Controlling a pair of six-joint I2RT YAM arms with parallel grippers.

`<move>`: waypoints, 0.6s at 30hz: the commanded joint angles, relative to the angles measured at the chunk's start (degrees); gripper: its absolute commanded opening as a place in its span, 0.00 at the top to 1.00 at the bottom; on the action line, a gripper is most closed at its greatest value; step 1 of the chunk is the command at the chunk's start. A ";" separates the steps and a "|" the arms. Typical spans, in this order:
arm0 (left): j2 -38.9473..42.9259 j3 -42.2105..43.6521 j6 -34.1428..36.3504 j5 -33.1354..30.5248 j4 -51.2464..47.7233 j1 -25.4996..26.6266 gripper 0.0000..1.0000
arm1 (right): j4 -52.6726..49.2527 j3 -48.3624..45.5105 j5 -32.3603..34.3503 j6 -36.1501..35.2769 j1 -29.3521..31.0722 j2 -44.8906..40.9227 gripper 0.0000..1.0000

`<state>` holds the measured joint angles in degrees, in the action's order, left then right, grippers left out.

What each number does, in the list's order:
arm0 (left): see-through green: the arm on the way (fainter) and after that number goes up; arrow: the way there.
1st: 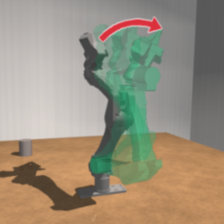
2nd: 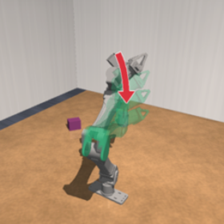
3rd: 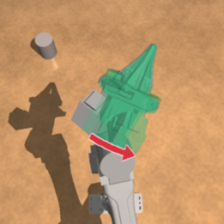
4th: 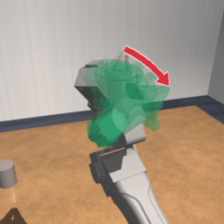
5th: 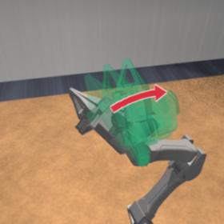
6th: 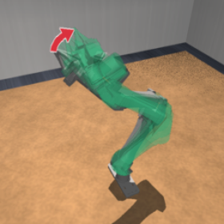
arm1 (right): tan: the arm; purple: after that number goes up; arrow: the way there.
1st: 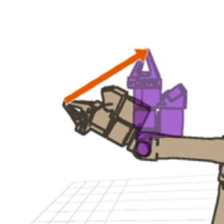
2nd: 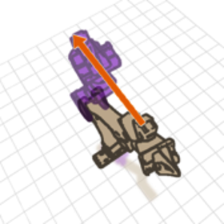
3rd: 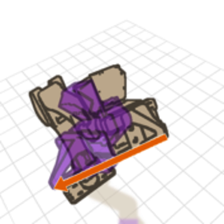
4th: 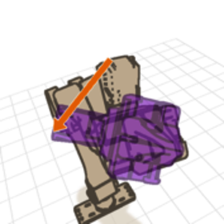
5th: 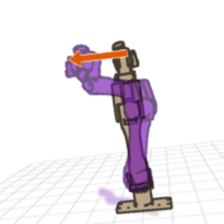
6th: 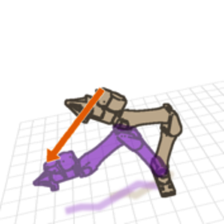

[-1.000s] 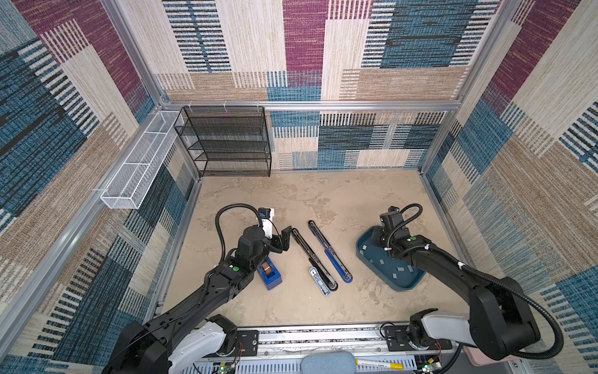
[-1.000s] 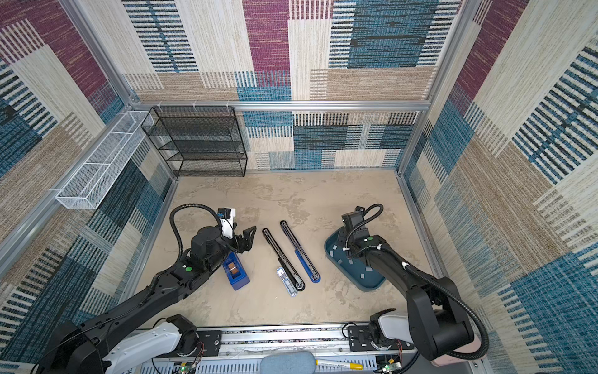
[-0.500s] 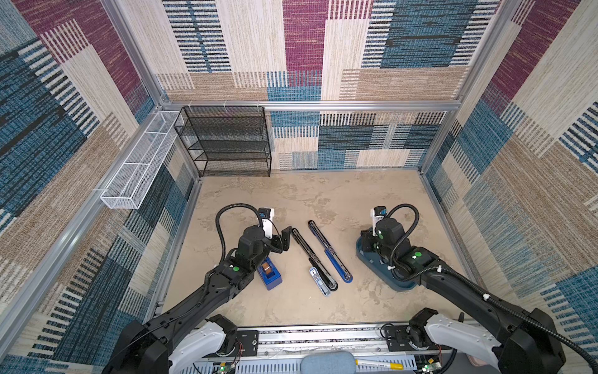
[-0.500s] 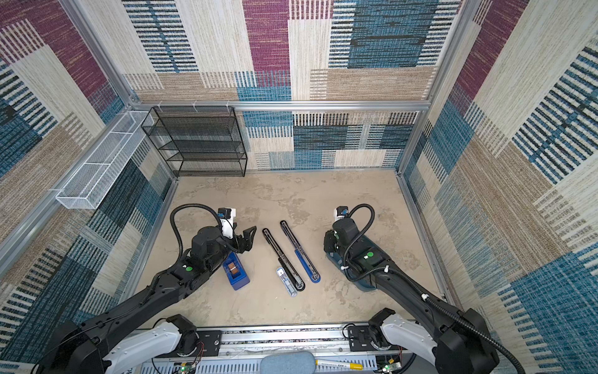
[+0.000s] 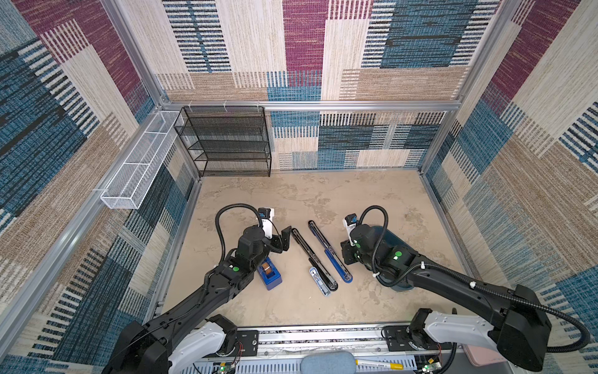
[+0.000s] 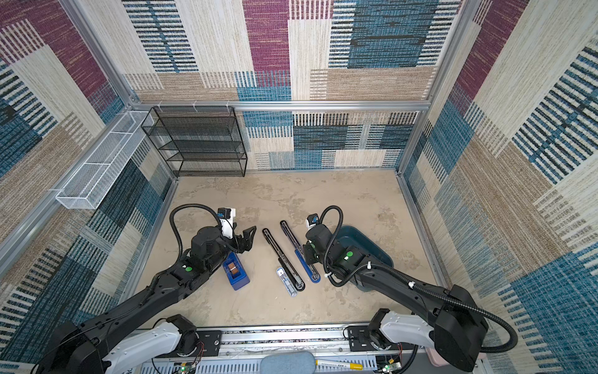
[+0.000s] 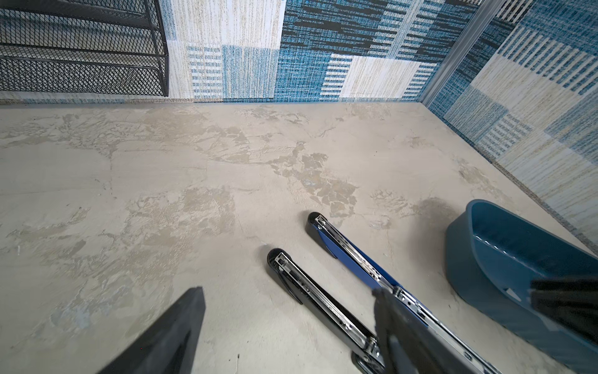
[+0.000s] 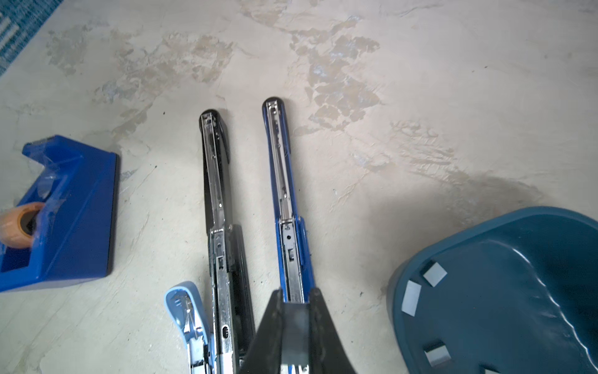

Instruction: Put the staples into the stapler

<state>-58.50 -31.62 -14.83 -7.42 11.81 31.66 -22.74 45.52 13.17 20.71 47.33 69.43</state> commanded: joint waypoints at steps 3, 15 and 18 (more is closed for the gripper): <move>0.44 0.07 -0.26 -0.94 1.63 -0.02 0.14 | -1.87 1.45 1.36 -0.27 2.21 4.73 0.87; 0.78 0.15 -0.54 -0.61 1.71 -0.02 0.15 | -5.71 -2.07 0.62 7.60 2.68 6.16 0.86; 0.59 -0.02 -0.72 -0.48 1.55 -0.03 0.14 | -6.51 -3.90 0.89 10.54 2.60 5.53 0.85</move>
<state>-57.87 -31.59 -14.85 -7.53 11.81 31.66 -27.79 42.52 13.08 26.85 49.91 75.50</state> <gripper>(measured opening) 0.854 0.156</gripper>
